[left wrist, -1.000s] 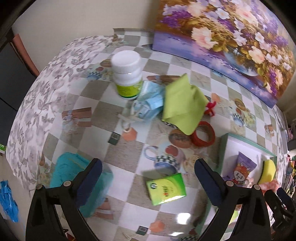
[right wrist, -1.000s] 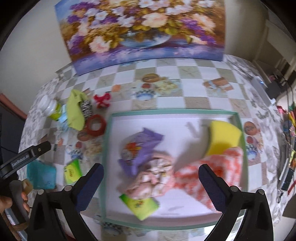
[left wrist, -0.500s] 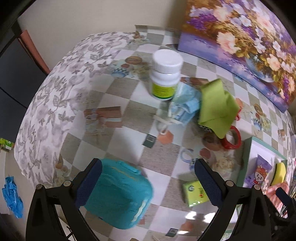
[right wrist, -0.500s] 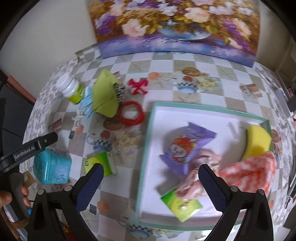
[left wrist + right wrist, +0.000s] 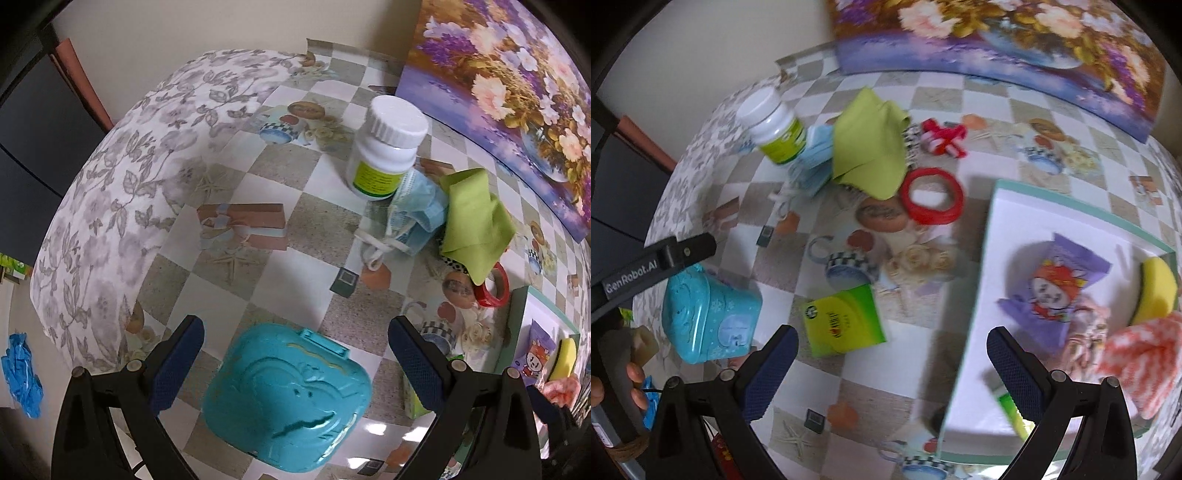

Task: Organize soft objects
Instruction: 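Grasp the flat green tissue packet with the right tool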

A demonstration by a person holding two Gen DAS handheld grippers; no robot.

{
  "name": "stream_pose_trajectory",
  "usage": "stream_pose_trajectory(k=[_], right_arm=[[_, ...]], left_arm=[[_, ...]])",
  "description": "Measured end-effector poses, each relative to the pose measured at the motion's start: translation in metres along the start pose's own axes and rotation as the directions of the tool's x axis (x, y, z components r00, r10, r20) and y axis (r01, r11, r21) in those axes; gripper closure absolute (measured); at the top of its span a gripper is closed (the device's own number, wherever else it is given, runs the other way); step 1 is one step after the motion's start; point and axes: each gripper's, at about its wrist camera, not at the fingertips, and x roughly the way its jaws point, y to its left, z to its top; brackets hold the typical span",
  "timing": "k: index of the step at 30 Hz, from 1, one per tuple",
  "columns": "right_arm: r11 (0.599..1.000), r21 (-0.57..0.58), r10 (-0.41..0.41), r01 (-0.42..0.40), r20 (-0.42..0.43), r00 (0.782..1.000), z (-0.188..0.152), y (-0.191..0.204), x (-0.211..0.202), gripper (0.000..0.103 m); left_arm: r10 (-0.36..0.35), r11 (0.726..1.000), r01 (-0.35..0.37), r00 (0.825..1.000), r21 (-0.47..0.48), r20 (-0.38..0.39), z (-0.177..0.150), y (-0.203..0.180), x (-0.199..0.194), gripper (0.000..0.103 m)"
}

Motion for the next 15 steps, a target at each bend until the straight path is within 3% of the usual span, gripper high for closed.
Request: stream_pose_trajectory(k=[15], right_arm=[[0.996, -0.080, -0.035, 0.027, -0.094, 0.995, -0.004, 0.034, 0.050, 0.000]], left_arm=[[-0.007, 1.000, 0.006, 0.999, -0.022, -0.049, 0.005, 0.011, 0.020, 0.003]])
